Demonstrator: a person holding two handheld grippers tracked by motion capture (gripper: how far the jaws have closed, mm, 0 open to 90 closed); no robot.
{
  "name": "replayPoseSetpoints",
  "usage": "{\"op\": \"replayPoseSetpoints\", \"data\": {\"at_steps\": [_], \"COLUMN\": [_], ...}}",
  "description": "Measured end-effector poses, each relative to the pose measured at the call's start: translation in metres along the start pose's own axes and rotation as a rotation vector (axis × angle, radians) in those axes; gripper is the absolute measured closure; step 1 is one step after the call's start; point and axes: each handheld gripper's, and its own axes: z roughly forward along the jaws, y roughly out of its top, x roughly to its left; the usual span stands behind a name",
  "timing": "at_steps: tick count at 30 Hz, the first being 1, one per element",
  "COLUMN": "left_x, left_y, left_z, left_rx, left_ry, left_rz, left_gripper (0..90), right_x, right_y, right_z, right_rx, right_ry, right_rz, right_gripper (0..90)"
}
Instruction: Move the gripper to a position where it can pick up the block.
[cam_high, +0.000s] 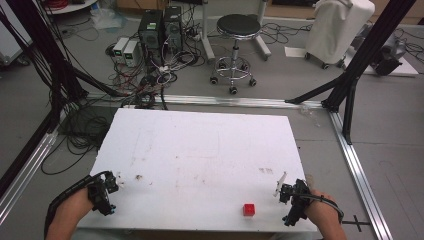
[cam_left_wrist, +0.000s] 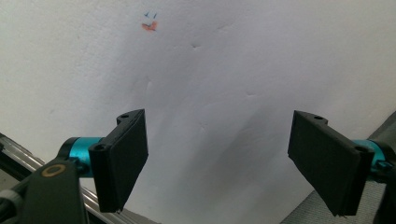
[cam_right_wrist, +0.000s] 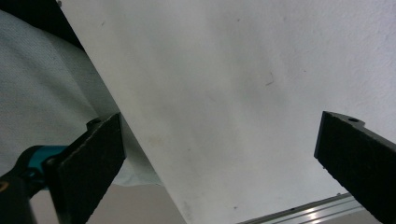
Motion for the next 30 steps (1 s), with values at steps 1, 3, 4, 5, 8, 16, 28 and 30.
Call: {"op": "replayPoseSetpoints", "data": {"at_steps": [1, 3, 4, 5, 8, 16, 28, 30], "left_x": [0.000, 0.000, 0.000, 0.000, 0.000, -0.001, 0.000, 0.000], "left_y": [0.000, 0.000, 0.000, 0.000, 0.001, 0.001, 0.000, 0.000], "left_z": [0.000, 0.000, 0.000, 0.000, 0.001, 0.001, 0.001, 0.001], "left_rx": [0.000, -0.002, -0.003, -0.007, -0.009, -0.012, -0.010, -0.011], "left_ry": [0.000, 0.000, 0.004, 0.005, 0.000, 0.001, 0.001, 0.002], "left_rz": [0.000, 0.001, 0.006, 0.005, 0.006, 0.005, 0.005, 0.004], "left_gripper": [20.4, 20.4, 20.3, 20.3, 20.3, 20.3, 20.4, 20.4], "right_x": [0.000, 0.000, 0.001, 0.001, 0.001, 0.001, 0.002, 0.001], "right_y": [0.000, 0.000, 0.000, 0.000, 0.002, 0.005, 0.019, 0.020], "right_z": [-0.001, -0.001, -0.002, -0.002, -0.003, -0.008, -0.025, -0.026], "right_rx": [-0.001, 0.001, 0.001, 0.001, 0.002, 0.004, -0.001, -0.007], "right_ry": [-0.004, -0.007, -0.001, -0.001, -0.006, -0.022, -0.047, -0.048], "right_rz": [0.000, 0.004, -0.002, -0.002, -0.024, -0.079, -0.179, -0.194], "right_gripper": [1.3, 1.3, 1.3, 1.3, 1.3, 1.3, 1.3, 1.3]}}
